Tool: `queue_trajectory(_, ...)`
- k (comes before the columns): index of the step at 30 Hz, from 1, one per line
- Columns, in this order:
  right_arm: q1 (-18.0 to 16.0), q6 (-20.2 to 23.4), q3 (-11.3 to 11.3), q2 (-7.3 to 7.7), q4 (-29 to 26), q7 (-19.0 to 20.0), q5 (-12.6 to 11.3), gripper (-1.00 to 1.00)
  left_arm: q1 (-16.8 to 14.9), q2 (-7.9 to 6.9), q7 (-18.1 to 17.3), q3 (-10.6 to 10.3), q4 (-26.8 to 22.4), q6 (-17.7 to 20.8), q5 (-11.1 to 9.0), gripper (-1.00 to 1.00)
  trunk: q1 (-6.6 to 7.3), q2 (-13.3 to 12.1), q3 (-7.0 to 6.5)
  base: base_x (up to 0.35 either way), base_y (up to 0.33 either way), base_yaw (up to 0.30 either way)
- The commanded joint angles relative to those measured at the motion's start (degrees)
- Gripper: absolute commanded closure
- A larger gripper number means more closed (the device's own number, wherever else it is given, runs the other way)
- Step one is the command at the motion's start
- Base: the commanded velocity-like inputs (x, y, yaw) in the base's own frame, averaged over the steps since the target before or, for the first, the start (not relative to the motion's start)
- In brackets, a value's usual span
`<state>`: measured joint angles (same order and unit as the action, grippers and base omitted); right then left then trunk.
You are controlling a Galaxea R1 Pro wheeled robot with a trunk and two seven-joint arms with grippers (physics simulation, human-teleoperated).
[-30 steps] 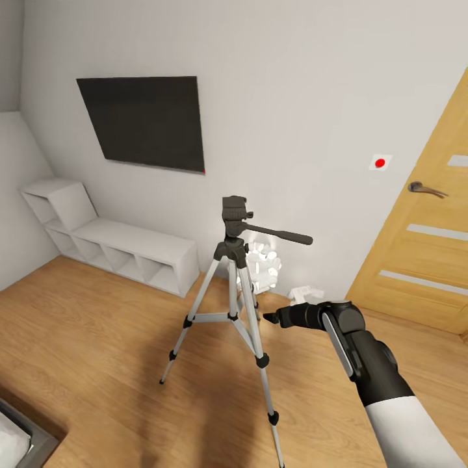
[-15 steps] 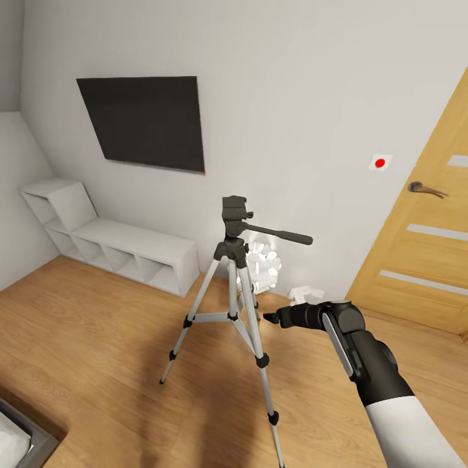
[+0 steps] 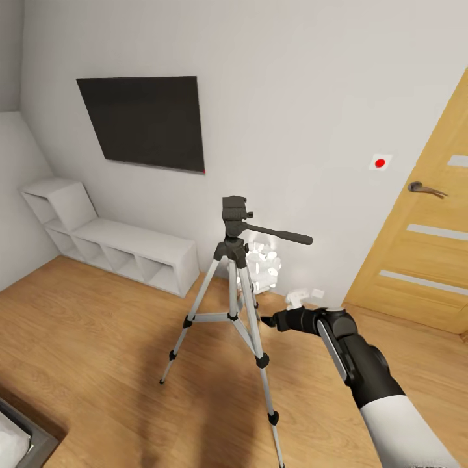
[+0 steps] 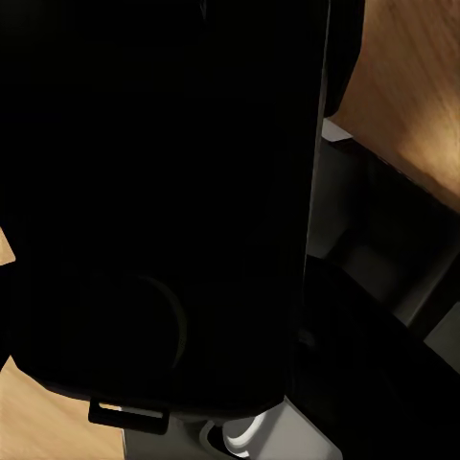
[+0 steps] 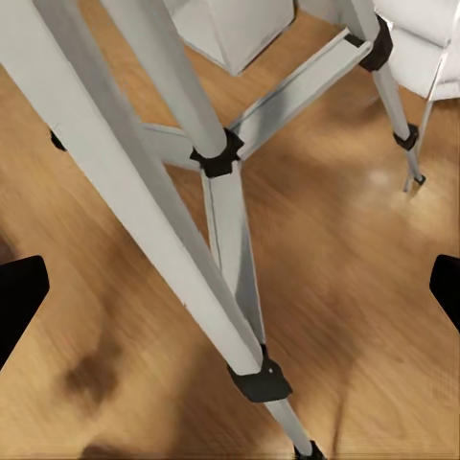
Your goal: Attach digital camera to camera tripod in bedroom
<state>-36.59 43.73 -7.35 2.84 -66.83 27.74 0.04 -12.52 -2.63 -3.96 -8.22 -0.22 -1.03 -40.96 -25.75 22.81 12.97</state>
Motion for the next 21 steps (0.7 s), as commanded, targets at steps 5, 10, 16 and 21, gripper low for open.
queue_trajectory(5,-0.1,-1.5,-1.0,-2.24,4.6,0.1,0.2,-1.0,0.0,-0.01,-0.3,-0.5,0.1,-0.1,-0.6,1.0,-0.03,0.1,0.11,0.0,0.0,0.0)
queue_trajectory(10,-0.1,-2.0,-2.1,-4.63,6.5,0.0,0.5,-1.0,0.0,-0.01,-0.3,-0.5,0.1,-0.1,-0.6,1.0,-0.03,0.1,0.11,0.0,0.0,0.0)
queue_trajectory(16,-0.1,-2.2,-2.4,-5.14,6.9,0.0,0.6,-1.0,0.0,-0.01,-0.3,-0.5,0.1,-0.1,-0.6,1.0,-0.03,0.1,0.11,0.0,0.0,0.0)
queue_trajectory(21,-0.1,-2.3,-2.4,-5.23,7.0,-0.1,0.6,-1.0,0.0,-0.01,-0.3,-0.5,0.1,-0.1,-0.6,1.0,-0.03,0.1,0.11,0.0,0.0,0.0)
